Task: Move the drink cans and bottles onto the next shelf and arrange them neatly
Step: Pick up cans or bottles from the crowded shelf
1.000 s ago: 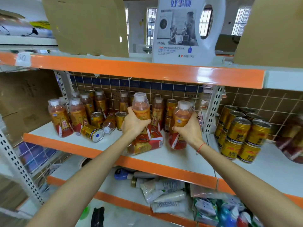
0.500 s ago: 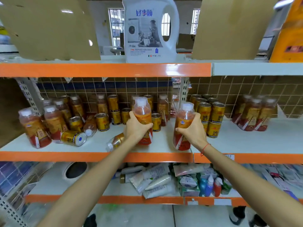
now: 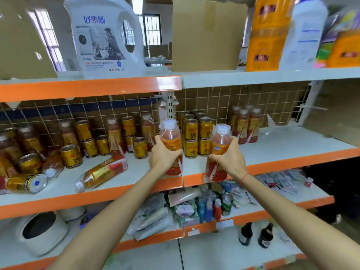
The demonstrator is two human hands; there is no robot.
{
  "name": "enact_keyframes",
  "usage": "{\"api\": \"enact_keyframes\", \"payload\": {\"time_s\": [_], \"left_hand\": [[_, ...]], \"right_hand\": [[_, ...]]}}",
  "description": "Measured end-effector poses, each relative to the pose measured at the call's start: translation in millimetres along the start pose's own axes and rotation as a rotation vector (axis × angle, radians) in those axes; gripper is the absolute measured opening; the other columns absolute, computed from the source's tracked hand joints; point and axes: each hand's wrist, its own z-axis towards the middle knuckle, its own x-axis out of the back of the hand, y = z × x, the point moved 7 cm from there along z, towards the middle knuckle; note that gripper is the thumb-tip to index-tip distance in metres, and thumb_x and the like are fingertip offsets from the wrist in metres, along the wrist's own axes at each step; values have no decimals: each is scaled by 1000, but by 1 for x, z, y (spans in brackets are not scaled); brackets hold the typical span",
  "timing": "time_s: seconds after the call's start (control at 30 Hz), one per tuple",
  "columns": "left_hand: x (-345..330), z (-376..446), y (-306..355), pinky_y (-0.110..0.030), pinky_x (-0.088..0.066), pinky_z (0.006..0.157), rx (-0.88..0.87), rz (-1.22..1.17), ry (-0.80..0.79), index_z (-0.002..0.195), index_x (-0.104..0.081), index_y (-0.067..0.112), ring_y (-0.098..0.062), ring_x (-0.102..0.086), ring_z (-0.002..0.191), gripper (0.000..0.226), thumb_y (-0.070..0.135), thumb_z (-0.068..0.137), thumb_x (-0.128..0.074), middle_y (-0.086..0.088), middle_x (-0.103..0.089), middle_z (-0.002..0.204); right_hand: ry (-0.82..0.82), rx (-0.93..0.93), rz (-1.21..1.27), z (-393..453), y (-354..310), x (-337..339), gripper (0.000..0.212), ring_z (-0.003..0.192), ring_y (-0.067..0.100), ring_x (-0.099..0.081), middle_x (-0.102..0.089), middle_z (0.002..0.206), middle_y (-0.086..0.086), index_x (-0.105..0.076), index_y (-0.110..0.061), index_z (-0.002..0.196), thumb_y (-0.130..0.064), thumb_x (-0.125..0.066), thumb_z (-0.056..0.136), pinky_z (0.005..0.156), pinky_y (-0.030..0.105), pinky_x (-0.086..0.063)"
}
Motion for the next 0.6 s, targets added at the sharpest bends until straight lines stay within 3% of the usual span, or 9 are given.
{"api": "enact_keyframes", "payload": {"time_s": [0.13,0.33,0.47,0.6], "left_hand": [[-50,-7,43,-41,-49,89,-24,-30,-18,128,-36,18,-29,-58,110,75,44,71,-77,-7,-59,121],[-125,-16,100,-43,-50,88,-20,-86,-41,127,-35,19,-28,-59,106,75,43,70,-78,-6,-58,118],[-160,-21,123,-42,-50,88,-13,-81,-28,125,-34,20,-28,-59,106,74,43,70,-77,-4,-59,117],[-190,-14,139,-43,-51,86,-8,-58,-56,121,-36,20,-28,-61,102,71,45,69,-77,-5,-60,113]], "right_hand": [[11,-12,-28,23,36,47,72,96,27,-59,-51,106,-1,-31,-17,122,-27,-80,69,78,37,-47],[27,-12,-82,66,88,109,77,103,31,-58,-53,120,8,-31,-16,124,-28,-80,66,83,41,-49],[38,-24,-95,86,114,135,82,103,29,-57,-51,121,8,-30,-17,126,-31,-80,62,85,48,-51],[41,-39,-77,106,136,145,80,101,27,-58,-52,119,6,-30,-20,124,-30,-81,63,83,45,-52]]}}
